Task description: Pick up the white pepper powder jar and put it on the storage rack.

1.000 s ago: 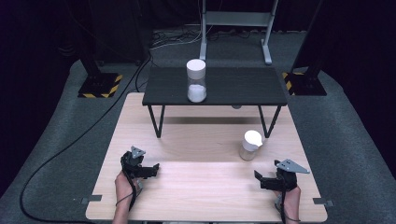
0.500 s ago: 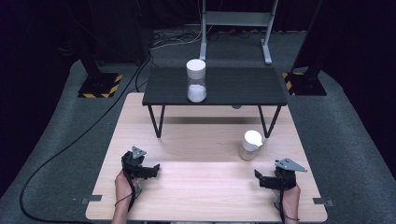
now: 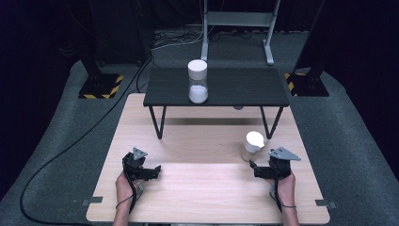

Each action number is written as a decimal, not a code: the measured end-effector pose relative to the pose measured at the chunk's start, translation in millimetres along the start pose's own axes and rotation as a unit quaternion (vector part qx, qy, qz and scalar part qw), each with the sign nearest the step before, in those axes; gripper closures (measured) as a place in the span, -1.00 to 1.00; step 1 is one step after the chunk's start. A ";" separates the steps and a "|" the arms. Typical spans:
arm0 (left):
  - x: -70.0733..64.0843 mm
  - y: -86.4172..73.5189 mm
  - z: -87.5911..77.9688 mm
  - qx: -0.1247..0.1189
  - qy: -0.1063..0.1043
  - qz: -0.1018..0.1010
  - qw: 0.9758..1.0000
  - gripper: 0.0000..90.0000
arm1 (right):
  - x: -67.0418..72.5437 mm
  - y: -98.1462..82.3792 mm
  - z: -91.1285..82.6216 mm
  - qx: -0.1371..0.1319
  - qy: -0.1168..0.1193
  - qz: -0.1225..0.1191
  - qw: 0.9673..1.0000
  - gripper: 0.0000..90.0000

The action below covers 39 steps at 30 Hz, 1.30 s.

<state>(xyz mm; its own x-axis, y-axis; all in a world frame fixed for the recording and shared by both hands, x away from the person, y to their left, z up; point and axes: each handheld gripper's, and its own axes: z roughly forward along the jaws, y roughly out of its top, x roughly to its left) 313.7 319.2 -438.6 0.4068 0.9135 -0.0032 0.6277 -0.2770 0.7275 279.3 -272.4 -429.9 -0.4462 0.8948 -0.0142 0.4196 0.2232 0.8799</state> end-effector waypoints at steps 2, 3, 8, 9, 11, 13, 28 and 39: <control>0.1 0.1 0.0 0.000 0.000 0.000 1.000 -0.99 | 1.8 6.3 8.5 0.000 -0.001 -0.008 1.000 -1.00; 0.3 0.4 -0.1 0.001 0.000 0.001 1.000 -0.99 | 1.9 9.0 13.3 -0.001 -0.001 -0.008 1.000 -1.00; 0.1 0.0 0.0 0.000 0.000 0.000 1.000 -0.99 | -0.9 14.3 29.7 -0.006 0.008 -0.005 1.000 -1.00; 0.4 0.4 -0.1 0.001 0.000 0.001 1.000 -0.99 | -0.6 14.3 32.3 -0.009 0.007 -0.007 1.000 -1.00; 0.7 0.5 -0.1 0.001 -0.001 0.002 1.000 -1.00 | -1.1 15.0 36.4 -0.010 0.009 -0.008 1.000 -1.00; 0.7 0.4 0.0 0.001 -0.001 0.002 1.000 -1.00 | -0.5 15.1 40.3 -0.012 0.007 -0.008 1.000 -1.00; 0.6 0.6 0.0 0.001 0.001 -0.001 1.000 -1.00 | -3.2 5.4 45.8 -0.031 0.013 0.006 0.999 -0.69; 0.1 0.2 0.3 0.000 0.003 -0.004 1.000 -1.00 | -8.2 3.7 50.7 -0.013 0.028 0.009 0.999 -0.37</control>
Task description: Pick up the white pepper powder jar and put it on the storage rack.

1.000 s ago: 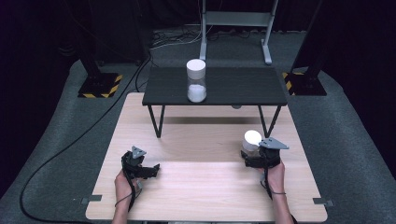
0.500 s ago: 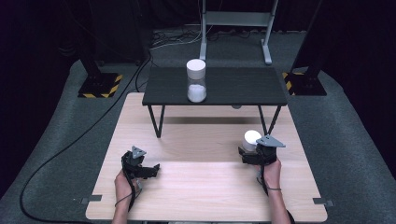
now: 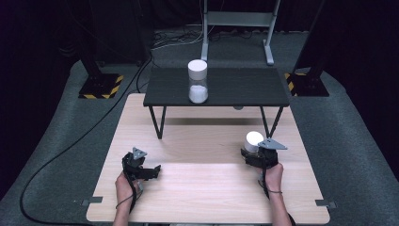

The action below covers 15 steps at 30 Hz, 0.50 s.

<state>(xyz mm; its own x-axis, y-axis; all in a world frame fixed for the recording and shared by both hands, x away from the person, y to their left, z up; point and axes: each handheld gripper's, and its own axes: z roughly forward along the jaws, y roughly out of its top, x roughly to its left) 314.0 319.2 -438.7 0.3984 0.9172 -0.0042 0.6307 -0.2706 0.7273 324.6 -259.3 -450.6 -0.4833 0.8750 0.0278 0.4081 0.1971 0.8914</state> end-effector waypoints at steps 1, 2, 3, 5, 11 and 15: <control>0.0 0.0 0.0 0.000 0.000 0.000 1.000 -1.00 | -0.3 0.5 0.0 0.001 0.002 -0.001 1.000 -0.35; 0.0 0.0 0.0 0.000 0.000 0.000 1.000 -1.00 | 0.3 0.5 0.1 0.000 0.001 -0.004 1.000 -0.35; 0.0 0.0 0.0 0.000 0.000 0.000 1.000 -1.00 | 0.9 1.7 -0.1 0.003 0.000 -0.006 1.000 -0.34; 0.0 0.1 0.0 0.000 0.000 0.000 1.000 -1.00 | 0.8 3.1 -0.3 0.006 0.000 -0.011 1.000 -0.34; 0.0 0.0 0.0 0.000 0.000 0.000 1.000 -1.00 | 3.2 4.5 -0.2 0.008 -0.004 -0.015 1.000 -0.33; -0.3 0.0 -0.1 0.000 0.000 0.000 1.000 -0.99 | 3.5 6.5 0.1 0.011 -0.005 -0.017 1.000 -0.33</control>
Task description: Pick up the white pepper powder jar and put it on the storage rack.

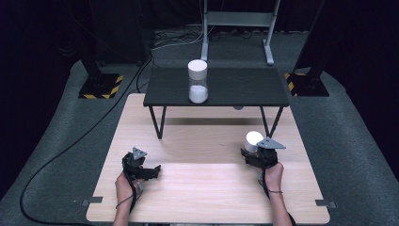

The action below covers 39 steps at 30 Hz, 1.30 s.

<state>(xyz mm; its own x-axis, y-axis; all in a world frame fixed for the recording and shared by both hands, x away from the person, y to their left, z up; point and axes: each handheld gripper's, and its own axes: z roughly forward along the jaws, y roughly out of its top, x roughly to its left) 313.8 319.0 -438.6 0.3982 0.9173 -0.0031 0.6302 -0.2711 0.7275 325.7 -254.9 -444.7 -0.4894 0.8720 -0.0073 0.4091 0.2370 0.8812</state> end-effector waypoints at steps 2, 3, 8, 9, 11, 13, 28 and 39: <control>0.0 0.0 0.0 0.000 0.000 0.000 1.000 -1.00 | 0.2 1.8 0.1 0.003 0.000 -0.001 1.000 -0.33; 0.1 0.0 0.0 0.000 0.000 0.000 1.000 -1.00 | 0.5 2.5 0.1 0.004 -0.001 -0.002 1.000 -0.33; -0.1 0.0 0.0 0.000 0.000 0.000 1.000 -0.99 | -0.3 5.9 -2.1 0.004 0.001 -0.002 1.000 -0.33; -0.2 0.0 0.0 0.000 0.000 0.000 1.000 -0.99 | -0.1 6.9 -2.7 0.003 0.001 -0.003 1.000 -0.33; -0.2 0.0 0.0 0.000 0.000 0.000 1.000 -0.99 | -0.2 9.5 -4.4 0.003 0.000 -0.004 1.000 -0.33; -0.2 0.0 -0.1 0.000 0.000 0.000 1.000 -0.99 | -0.7 11.9 -6.4 0.001 0.000 -0.006 1.000 -0.33; -0.2 0.0 0.0 0.000 0.000 0.000 1.000 -0.99 | -7.0 27.2 -17.9 -0.011 0.010 0.001 1.000 -0.33; -0.2 0.0 0.0 0.000 0.000 0.000 1.000 -0.99 | -9.5 39.7 -24.9 -0.018 0.014 -0.003 1.000 -0.33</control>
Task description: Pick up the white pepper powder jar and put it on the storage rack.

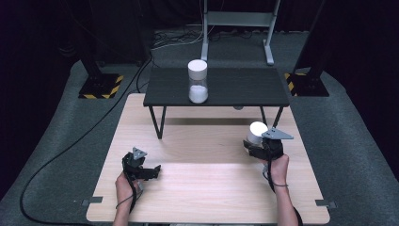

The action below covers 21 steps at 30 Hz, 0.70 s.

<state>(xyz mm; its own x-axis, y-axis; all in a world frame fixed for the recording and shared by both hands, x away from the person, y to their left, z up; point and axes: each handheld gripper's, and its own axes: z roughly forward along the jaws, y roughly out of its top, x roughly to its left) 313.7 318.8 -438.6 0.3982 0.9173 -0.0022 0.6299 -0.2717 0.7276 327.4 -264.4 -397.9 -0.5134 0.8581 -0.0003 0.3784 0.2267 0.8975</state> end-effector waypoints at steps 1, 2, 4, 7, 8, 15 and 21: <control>0.0 0.0 0.0 0.000 0.000 0.000 1.000 -0.99 | 0.0 0.9 -0.4 -0.001 0.000 -0.001 1.000 -0.33; 0.0 0.0 0.0 0.000 0.000 0.000 1.000 -0.99 | 0.0 2.3 -0.9 -0.001 -0.001 -0.002 1.000 -0.33; 0.0 0.0 0.0 0.000 0.000 0.000 1.000 -0.99 | -0.4 4.9 -2.0 -0.002 0.000 -0.003 1.000 -0.33; 0.0 0.0 0.0 0.000 0.000 0.000 1.000 -0.99 | -0.1 10.1 -3.5 -0.002 0.000 -0.008 1.000 -0.33; 0.0 0.0 0.0 0.000 0.000 0.000 1.000 -0.99 | 0.2 11.2 -3.9 -0.003 -0.001 -0.010 1.000 -0.33; 0.0 0.0 0.0 0.000 0.000 0.000 1.000 -0.99 | 0.8 22.1 -8.2 -0.008 -0.002 -0.021 1.000 -0.33; 0.0 0.0 0.0 0.000 0.000 0.000 1.000 -0.99 | 0.3 30.4 -10.2 -0.010 0.000 -0.024 1.000 -0.33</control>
<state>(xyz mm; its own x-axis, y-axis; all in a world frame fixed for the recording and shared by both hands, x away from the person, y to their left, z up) 313.7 318.8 -438.6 0.3980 0.9174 -0.0027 0.6301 -0.2712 0.7276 330.9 -261.9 -366.1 -0.5306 0.8465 -0.0433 0.3385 0.2585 0.9048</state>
